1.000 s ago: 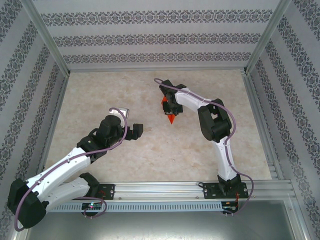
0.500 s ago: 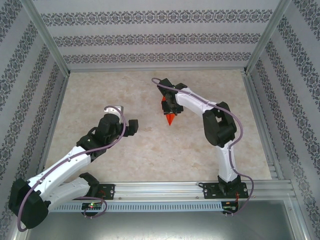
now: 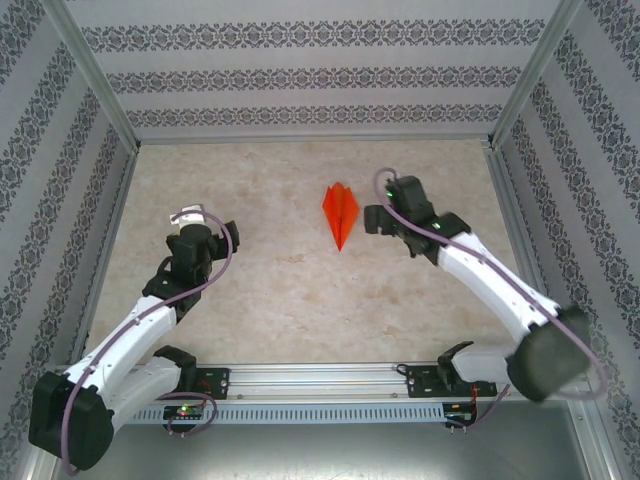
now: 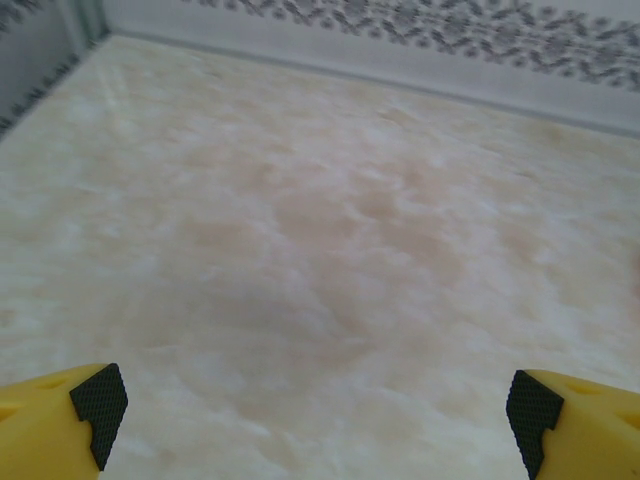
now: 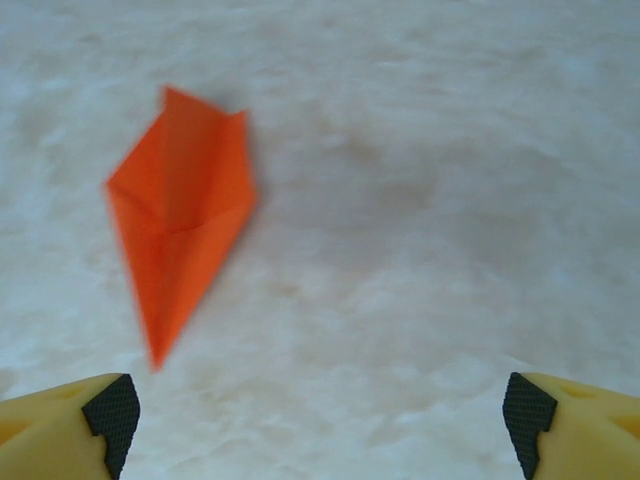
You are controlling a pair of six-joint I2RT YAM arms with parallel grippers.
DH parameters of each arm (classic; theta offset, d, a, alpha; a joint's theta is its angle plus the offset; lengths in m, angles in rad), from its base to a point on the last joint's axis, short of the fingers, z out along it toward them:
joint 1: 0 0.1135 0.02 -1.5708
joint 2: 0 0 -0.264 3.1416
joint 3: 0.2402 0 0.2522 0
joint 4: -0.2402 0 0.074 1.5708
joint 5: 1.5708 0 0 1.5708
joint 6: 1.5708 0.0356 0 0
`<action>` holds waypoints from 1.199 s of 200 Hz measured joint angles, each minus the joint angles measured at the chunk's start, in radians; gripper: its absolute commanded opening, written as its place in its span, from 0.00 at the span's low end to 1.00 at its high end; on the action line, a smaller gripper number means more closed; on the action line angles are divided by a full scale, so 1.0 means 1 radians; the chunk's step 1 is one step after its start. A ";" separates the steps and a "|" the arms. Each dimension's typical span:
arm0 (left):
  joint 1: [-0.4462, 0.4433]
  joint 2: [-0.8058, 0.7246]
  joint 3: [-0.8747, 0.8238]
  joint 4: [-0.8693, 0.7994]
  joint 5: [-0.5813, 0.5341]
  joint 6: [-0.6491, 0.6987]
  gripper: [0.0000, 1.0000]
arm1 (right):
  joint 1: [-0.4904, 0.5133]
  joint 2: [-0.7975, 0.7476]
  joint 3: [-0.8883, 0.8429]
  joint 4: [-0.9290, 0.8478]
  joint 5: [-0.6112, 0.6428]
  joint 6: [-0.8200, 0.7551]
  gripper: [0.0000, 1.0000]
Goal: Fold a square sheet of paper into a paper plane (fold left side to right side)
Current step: Reset both arms
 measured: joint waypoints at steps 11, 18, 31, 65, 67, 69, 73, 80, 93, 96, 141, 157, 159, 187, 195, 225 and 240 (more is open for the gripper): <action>0.014 0.010 -0.027 0.036 -0.032 0.036 1.00 | -0.063 -0.068 -0.108 0.072 0.008 -0.011 0.98; 0.025 0.021 -0.036 0.056 -0.048 0.059 1.00 | -0.103 -0.098 -0.171 0.121 0.008 -0.017 0.98; 0.044 0.046 -0.048 0.108 -0.075 0.102 1.00 | -0.173 -0.139 -0.277 0.203 0.009 -0.031 0.98; 0.097 0.148 -0.102 0.285 -0.098 0.201 1.00 | -0.314 -0.156 -0.503 0.454 -0.014 -0.108 0.98; 0.099 0.153 -0.105 0.294 -0.098 0.205 1.00 | -0.317 -0.153 -0.509 0.461 -0.016 -0.111 0.98; 0.101 0.160 -0.109 0.305 -0.096 0.209 1.00 | -0.320 -0.149 -0.515 0.473 -0.017 -0.116 0.98; 0.107 0.178 -0.116 0.327 -0.094 0.221 1.00 | -0.327 -0.134 -0.526 0.497 -0.021 -0.125 0.98; 0.115 0.207 -0.128 0.368 -0.090 0.240 1.00 | -0.338 -0.105 -0.537 0.541 -0.027 -0.140 0.98; 0.130 0.261 -0.145 0.441 -0.077 0.272 1.00 | -0.351 -0.042 -0.549 0.634 -0.043 -0.170 0.98; 0.132 0.272 -0.148 0.457 -0.071 0.278 1.00 | -0.353 -0.027 -0.551 0.656 -0.050 -0.177 0.98; 0.220 0.441 -0.196 0.720 0.048 0.306 1.00 | -0.364 0.088 -0.586 0.988 -0.128 -0.271 0.98; 0.243 0.525 -0.204 0.809 0.101 0.306 1.00 | -0.372 0.147 -0.587 1.090 -0.155 -0.286 0.98; 0.244 0.538 -0.204 0.818 0.109 0.307 1.00 | -0.373 0.156 -0.587 1.103 -0.158 -0.287 0.98; 0.249 0.635 -0.188 0.851 0.203 0.312 1.00 | -0.382 0.274 -0.604 1.269 -0.196 -0.301 0.98; 0.250 0.638 -0.174 0.845 0.230 0.314 1.00 | -0.386 0.285 -0.606 1.263 -0.209 -0.301 0.98; 0.277 0.638 -0.117 0.842 0.298 0.315 1.00 | -0.423 0.284 -0.605 1.279 -0.236 -0.297 0.98; 0.283 0.638 -0.114 0.842 0.311 0.314 1.00 | -0.430 0.284 -0.605 1.280 -0.238 -0.297 0.98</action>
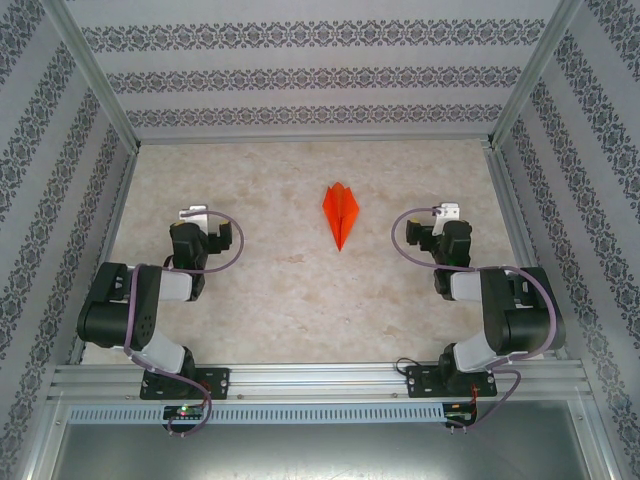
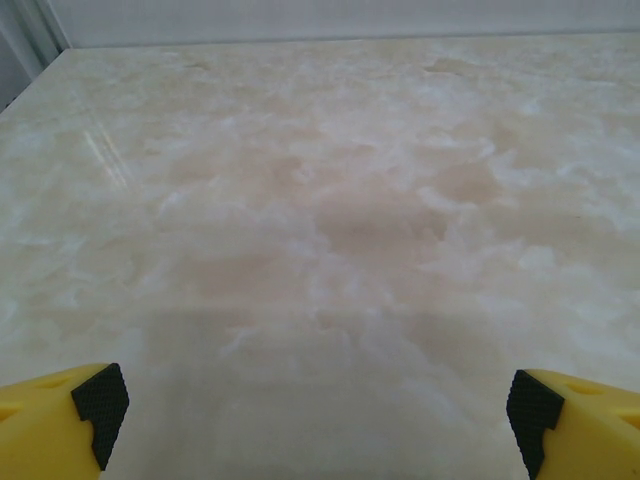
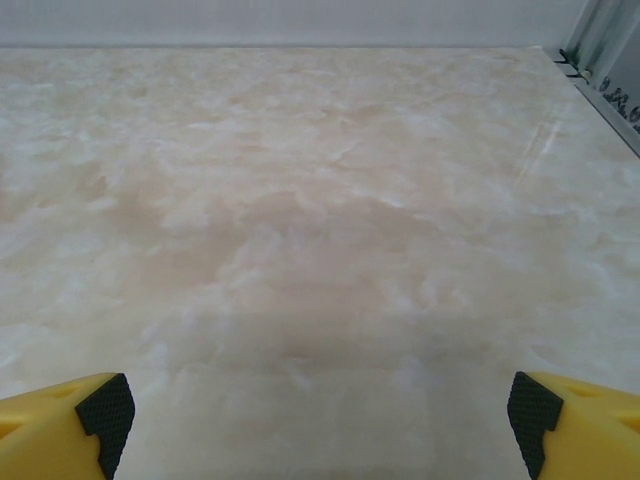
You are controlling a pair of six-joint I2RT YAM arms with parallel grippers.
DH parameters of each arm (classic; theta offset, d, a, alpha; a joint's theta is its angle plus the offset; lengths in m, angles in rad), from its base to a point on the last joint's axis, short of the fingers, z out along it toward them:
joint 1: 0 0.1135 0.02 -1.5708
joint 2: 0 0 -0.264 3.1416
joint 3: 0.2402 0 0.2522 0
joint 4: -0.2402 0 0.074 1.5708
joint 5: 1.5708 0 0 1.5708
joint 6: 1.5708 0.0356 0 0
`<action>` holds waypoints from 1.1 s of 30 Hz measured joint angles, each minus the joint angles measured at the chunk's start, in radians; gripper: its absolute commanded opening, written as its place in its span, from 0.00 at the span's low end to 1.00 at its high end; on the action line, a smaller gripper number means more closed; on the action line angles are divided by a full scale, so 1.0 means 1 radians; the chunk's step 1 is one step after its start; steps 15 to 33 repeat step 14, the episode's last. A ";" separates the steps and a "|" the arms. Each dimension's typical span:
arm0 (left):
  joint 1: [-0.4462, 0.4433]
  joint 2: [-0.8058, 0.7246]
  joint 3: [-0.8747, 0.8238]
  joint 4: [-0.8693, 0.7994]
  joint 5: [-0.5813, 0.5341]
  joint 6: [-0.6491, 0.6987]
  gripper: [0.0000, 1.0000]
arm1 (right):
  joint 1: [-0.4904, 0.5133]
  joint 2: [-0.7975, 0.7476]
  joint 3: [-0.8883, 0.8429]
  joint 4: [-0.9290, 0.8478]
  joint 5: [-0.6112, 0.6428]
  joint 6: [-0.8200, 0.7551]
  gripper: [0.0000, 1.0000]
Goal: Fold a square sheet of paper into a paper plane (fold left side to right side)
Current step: Reset both arms
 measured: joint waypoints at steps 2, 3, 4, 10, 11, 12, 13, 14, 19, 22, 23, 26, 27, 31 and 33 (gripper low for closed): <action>0.000 0.000 0.000 -0.002 0.014 0.000 1.00 | 0.000 0.000 0.000 0.001 -0.003 0.000 0.98; 0.000 0.000 0.000 -0.002 0.018 0.000 1.00 | 0.000 0.000 0.000 0.001 -0.004 0.000 0.98; 0.001 0.000 0.000 -0.003 0.020 0.000 1.00 | 0.000 0.000 0.000 0.002 -0.006 0.000 0.98; 0.001 0.000 0.000 -0.004 0.022 0.000 1.00 | 0.007 0.000 0.000 0.002 -0.005 -0.001 0.98; 0.001 0.000 0.000 -0.004 0.022 0.000 1.00 | 0.007 0.000 0.000 0.002 -0.005 -0.001 0.98; 0.001 0.000 0.000 -0.004 0.022 0.000 1.00 | 0.009 0.000 0.000 0.002 -0.005 -0.001 0.98; 0.001 0.000 0.000 -0.004 0.023 0.000 1.00 | 0.009 0.000 0.000 0.002 -0.005 -0.001 0.98; 0.001 0.000 0.000 -0.004 0.023 0.000 1.00 | 0.009 0.000 0.000 0.002 -0.005 -0.001 0.98; 0.001 0.000 0.000 -0.004 0.023 0.000 1.00 | 0.009 0.000 0.000 0.002 -0.005 -0.001 0.98; 0.001 0.000 0.000 -0.004 0.023 0.000 1.00 | 0.009 0.000 0.000 0.002 -0.005 -0.001 0.98; 0.001 0.000 0.000 -0.004 0.023 0.000 1.00 | 0.009 0.000 0.000 0.002 -0.005 -0.001 0.98; 0.001 0.000 0.000 -0.004 0.023 0.000 1.00 | 0.009 0.000 0.000 0.002 -0.005 -0.001 0.98; 0.001 0.000 0.000 -0.004 0.023 0.000 1.00 | 0.009 0.000 0.000 0.002 -0.005 -0.001 0.98; 0.001 0.000 0.000 -0.004 0.023 0.000 1.00 | 0.009 0.000 0.000 0.002 -0.005 -0.001 0.98; 0.001 0.000 0.000 -0.004 0.023 0.000 1.00 | 0.009 0.000 0.000 0.002 -0.005 -0.001 0.98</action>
